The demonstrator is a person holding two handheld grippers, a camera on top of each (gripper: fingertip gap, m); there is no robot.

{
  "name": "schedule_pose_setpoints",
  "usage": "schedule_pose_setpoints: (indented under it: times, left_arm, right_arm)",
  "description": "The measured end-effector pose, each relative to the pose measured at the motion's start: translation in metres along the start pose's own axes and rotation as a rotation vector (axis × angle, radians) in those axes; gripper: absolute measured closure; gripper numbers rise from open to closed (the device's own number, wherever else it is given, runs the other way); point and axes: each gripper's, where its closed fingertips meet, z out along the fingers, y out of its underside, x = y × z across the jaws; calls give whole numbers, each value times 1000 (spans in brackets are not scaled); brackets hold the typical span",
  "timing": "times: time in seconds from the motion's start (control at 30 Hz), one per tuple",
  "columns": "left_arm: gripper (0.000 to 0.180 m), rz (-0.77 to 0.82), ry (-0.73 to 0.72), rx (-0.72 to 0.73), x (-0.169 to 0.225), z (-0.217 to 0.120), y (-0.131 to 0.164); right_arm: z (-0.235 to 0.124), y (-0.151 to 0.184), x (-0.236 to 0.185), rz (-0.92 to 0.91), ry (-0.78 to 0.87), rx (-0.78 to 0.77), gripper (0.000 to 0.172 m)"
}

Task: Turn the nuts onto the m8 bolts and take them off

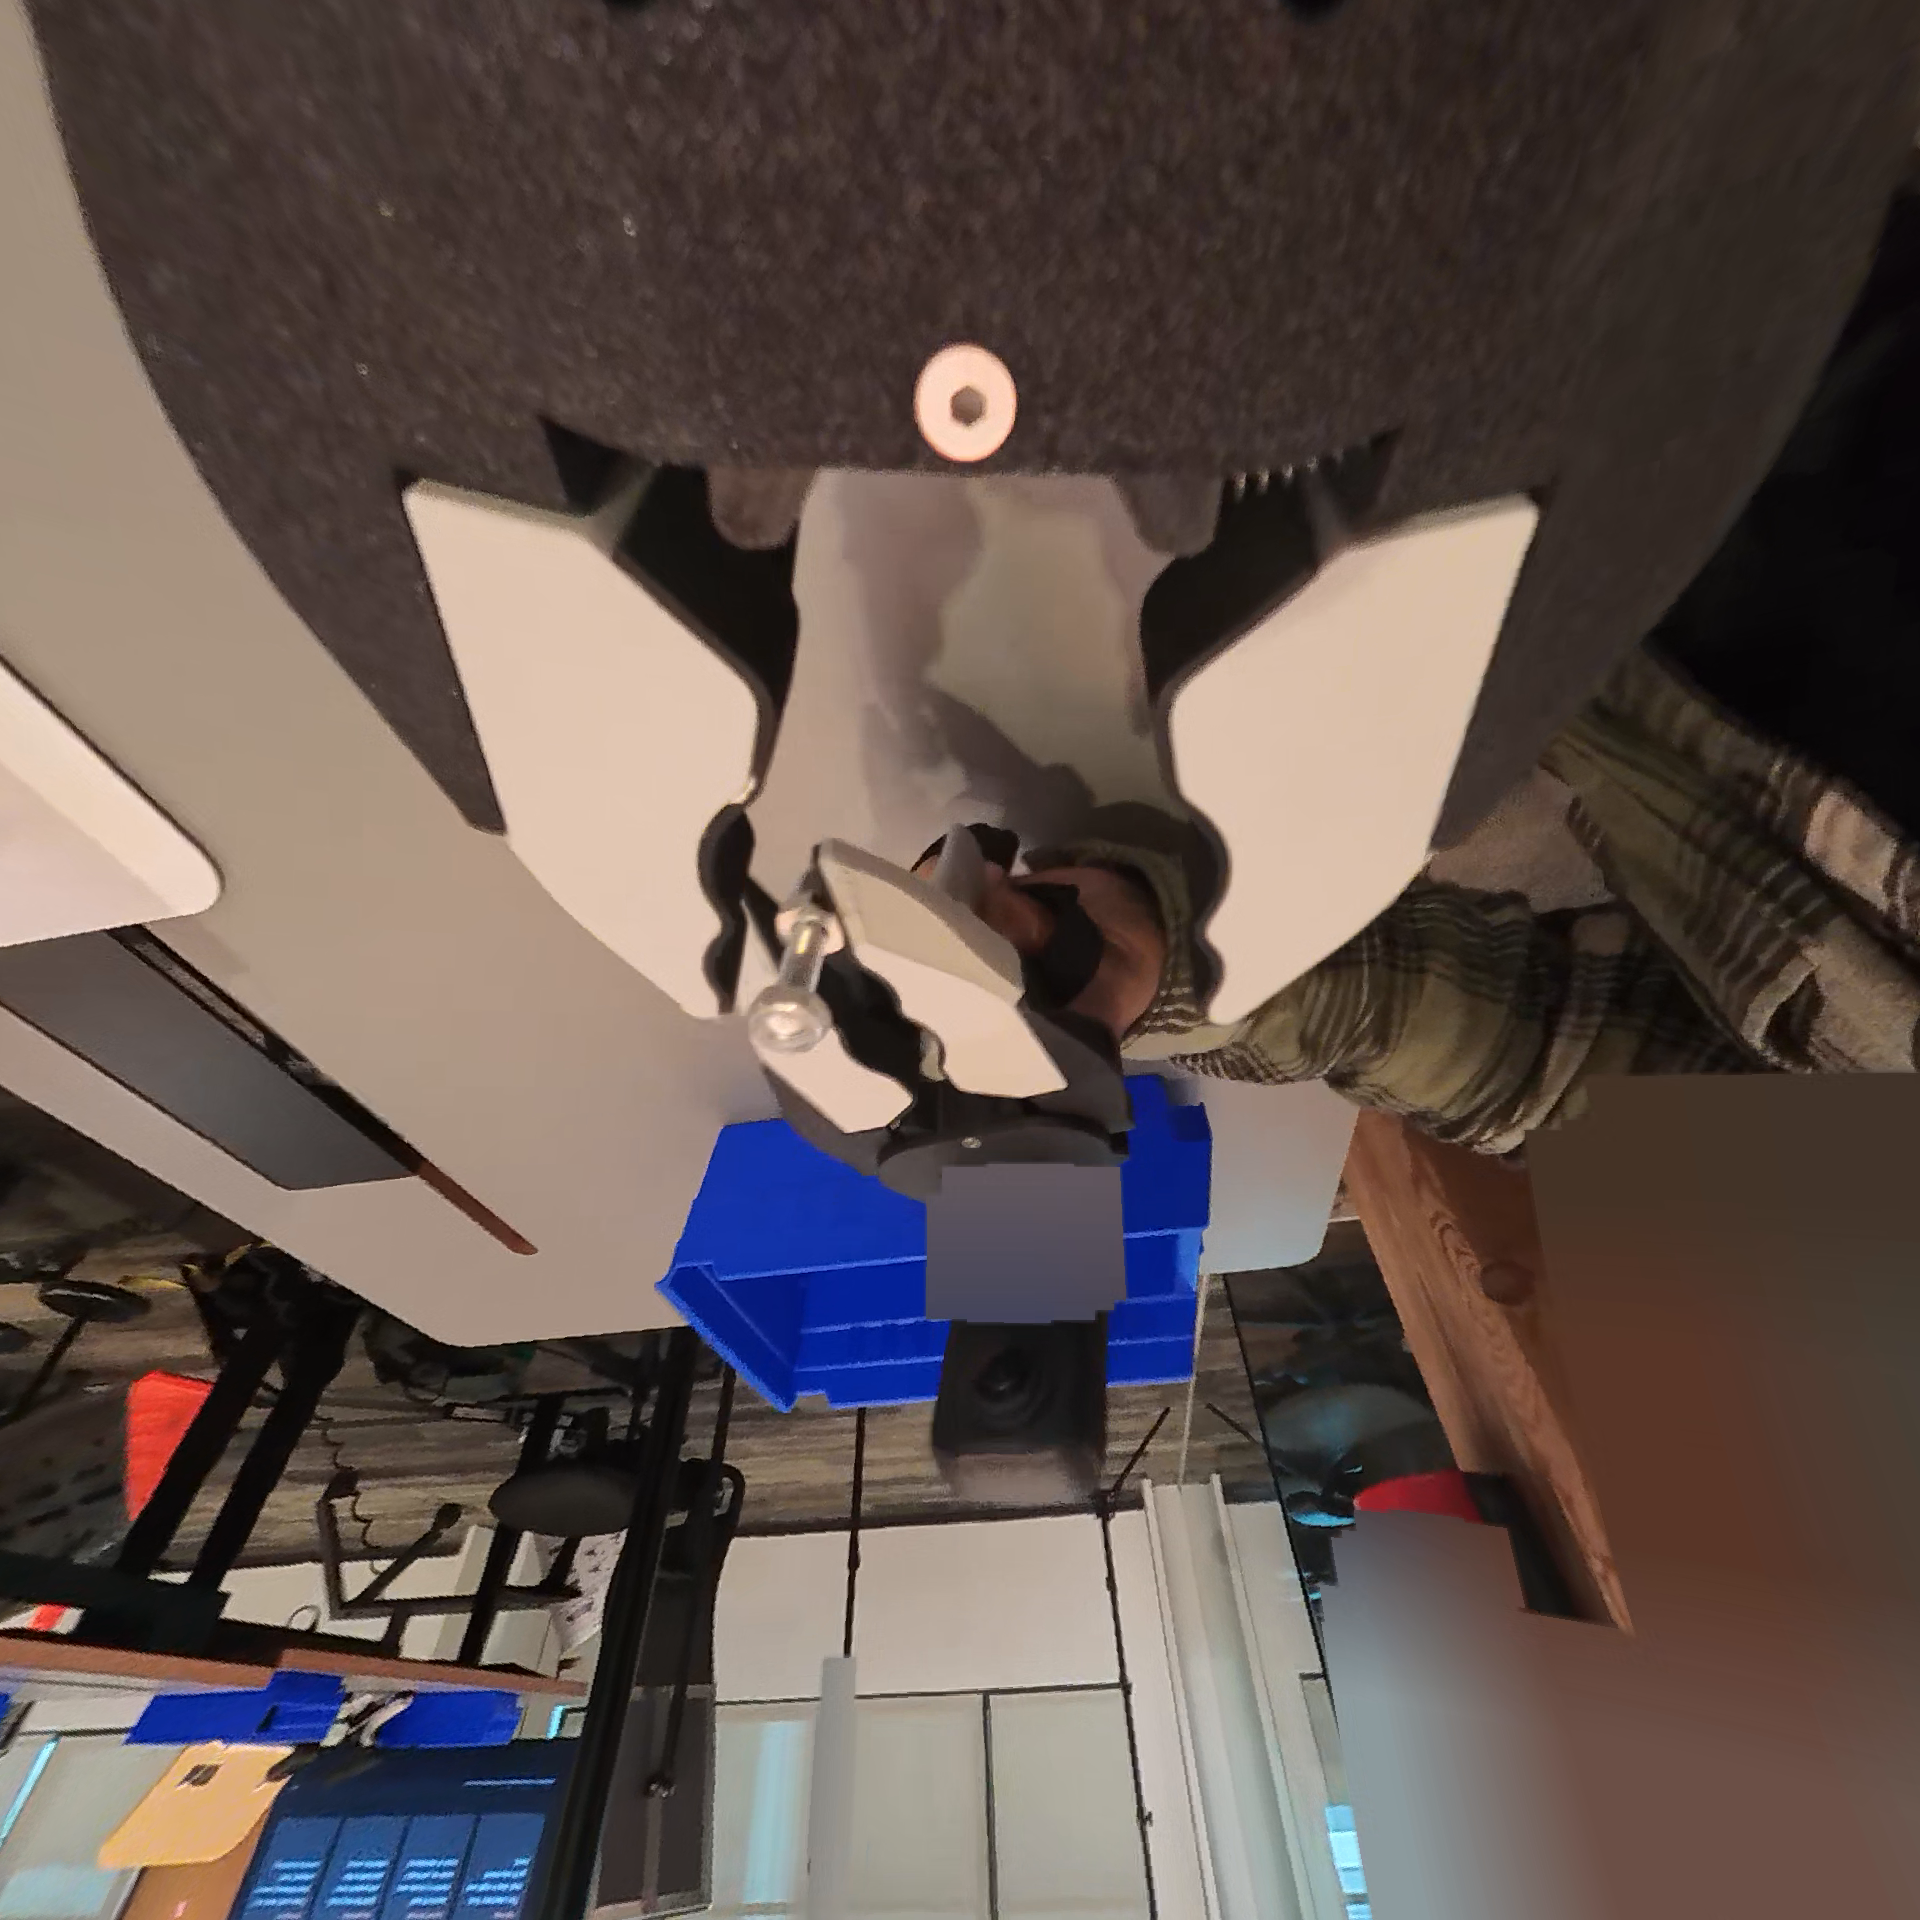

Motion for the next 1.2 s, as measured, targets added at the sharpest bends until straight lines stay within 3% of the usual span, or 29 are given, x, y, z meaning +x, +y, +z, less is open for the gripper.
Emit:
schedule_pose_setpoints:
  times: [0.5, 0.67, 0.83, 0.9, 0.93, 1.03, 1.2]
  left_arm:
    - [165, 14, -13, -25, 1, 2, 4]
    - [165, 12, -26, -14, -3, -1, 1]
    - [165, 17, -17, -29, 0, 2, 5]
    - [165, 26, -25, -41, -1, 2, 6]
    - [165, 25, -31, -38, -2, 1, 6]
    - [165, 19, -23, -24, -2, 1, 3]
    - [165, 27, -8, -22, 3, 3, 2]
  right_arm:
    - [11, 4, 1, 37, -22, -3, 89]
    - [-3, 2, -4, 17, 40, 23, 89]
    - [12, 0, 1, 17, 3, 15, 89]
    - [7, 4, -6, 18, 16, 20, 82]
    - [1, 5, -11, 4, 19, 23, 91]
    - [-7, -2, 0, -2, 94, 65, 85]
    - [8, -8, 5, 37, 24, 85, 90]
